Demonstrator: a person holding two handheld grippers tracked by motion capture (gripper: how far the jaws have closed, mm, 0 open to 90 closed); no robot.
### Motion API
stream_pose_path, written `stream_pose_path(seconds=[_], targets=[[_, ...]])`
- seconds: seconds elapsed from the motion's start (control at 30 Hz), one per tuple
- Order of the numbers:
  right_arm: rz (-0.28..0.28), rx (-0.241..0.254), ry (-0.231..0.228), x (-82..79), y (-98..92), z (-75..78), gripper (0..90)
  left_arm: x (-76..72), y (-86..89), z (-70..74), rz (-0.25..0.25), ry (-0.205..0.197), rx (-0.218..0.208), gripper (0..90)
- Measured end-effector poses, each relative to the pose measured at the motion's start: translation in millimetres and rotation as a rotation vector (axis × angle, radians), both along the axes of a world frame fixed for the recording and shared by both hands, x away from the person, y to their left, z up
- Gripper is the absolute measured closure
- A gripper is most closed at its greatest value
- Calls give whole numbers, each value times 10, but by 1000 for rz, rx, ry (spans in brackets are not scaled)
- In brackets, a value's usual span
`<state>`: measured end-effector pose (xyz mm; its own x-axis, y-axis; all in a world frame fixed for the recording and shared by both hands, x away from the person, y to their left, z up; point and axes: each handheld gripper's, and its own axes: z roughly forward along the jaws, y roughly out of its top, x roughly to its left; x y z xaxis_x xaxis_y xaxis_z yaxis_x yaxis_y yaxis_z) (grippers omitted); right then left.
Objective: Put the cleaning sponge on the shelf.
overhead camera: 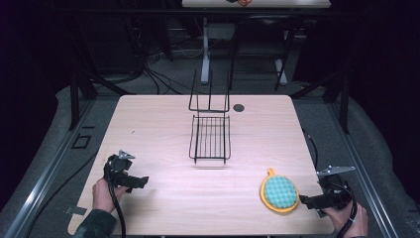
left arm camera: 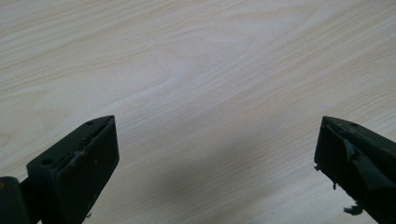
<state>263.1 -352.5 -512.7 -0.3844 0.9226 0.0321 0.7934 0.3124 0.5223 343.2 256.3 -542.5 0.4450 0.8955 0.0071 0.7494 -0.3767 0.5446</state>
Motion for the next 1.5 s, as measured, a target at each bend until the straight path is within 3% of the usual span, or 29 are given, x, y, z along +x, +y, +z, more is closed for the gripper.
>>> stream_pose_path(seconds=[0.4,0.63,0.83,0.97,1.27,1.47,1.5], targets=[[31,21,-4,43,90,23,0,0,1,-10,5,-1,4,0],[54,29,-13,190,173,1,0,22,6,-5,5,-6,8,0],[96,53,18,330,294,-91,0,22,-29,0,-9,-4,20,0],[118,33,31,386,393,-118,0,12,-24,-6,-8,-1,23,0],[123,75,128,492,386,-308,205,24,-15,-17,-4,7,23,0],[114,109,140,473,368,-319,398,23,-5,-22,-8,9,26,0],[114,109,140,473,368,-319,398,24,-4,-23,-10,9,27,0]])
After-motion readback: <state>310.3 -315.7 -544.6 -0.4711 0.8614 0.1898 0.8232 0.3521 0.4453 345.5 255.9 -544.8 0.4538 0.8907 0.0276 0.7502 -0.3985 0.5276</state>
